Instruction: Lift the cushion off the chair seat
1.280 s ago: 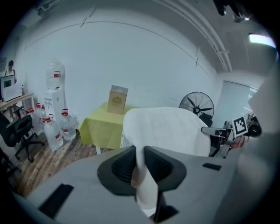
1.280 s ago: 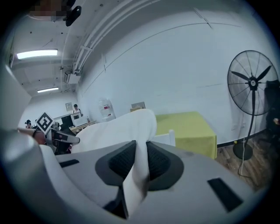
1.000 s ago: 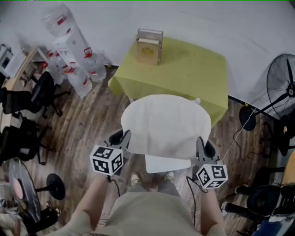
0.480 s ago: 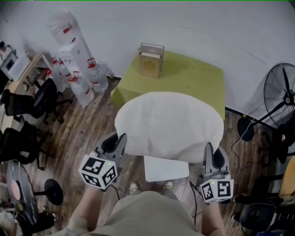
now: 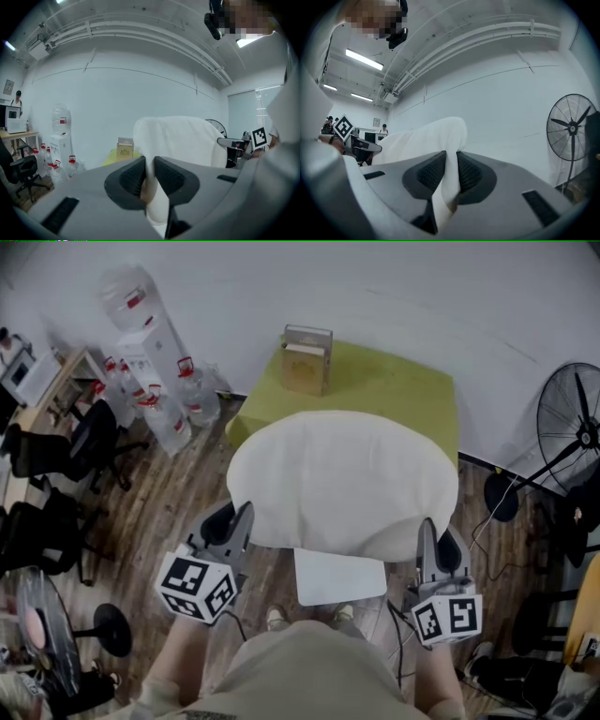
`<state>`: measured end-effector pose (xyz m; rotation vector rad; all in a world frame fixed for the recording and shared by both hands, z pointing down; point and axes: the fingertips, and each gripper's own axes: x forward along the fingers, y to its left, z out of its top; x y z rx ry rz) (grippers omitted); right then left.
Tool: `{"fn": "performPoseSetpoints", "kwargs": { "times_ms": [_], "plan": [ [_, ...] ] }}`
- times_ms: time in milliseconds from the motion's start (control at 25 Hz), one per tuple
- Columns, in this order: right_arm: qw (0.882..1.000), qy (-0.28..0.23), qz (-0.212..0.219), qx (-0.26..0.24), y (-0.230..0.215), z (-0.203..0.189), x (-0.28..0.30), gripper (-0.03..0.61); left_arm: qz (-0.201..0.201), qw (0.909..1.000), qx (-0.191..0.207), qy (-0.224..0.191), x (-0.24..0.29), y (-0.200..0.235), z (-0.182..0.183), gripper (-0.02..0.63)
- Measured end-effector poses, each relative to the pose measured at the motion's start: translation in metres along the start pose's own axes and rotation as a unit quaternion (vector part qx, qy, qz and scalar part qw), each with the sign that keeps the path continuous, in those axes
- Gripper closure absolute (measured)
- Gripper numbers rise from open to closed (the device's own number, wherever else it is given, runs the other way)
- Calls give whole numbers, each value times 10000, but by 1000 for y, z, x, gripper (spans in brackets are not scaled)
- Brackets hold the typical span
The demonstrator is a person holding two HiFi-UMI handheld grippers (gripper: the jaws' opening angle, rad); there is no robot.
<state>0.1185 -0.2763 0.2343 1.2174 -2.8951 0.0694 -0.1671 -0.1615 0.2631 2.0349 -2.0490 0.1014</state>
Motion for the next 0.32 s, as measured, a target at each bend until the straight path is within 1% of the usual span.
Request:
{"fn": "performPoseSetpoints", "kwargs": {
  "times_ms": [160,320],
  "plan": [
    [9999,-35,80,-60,1,4,1,495,10,10000,20,-27,-2,0,2,538],
    [9999,-56,134,-92,6,6,0,495,4,10000,-42,-80,-8,3,2,538]
  ]
}}
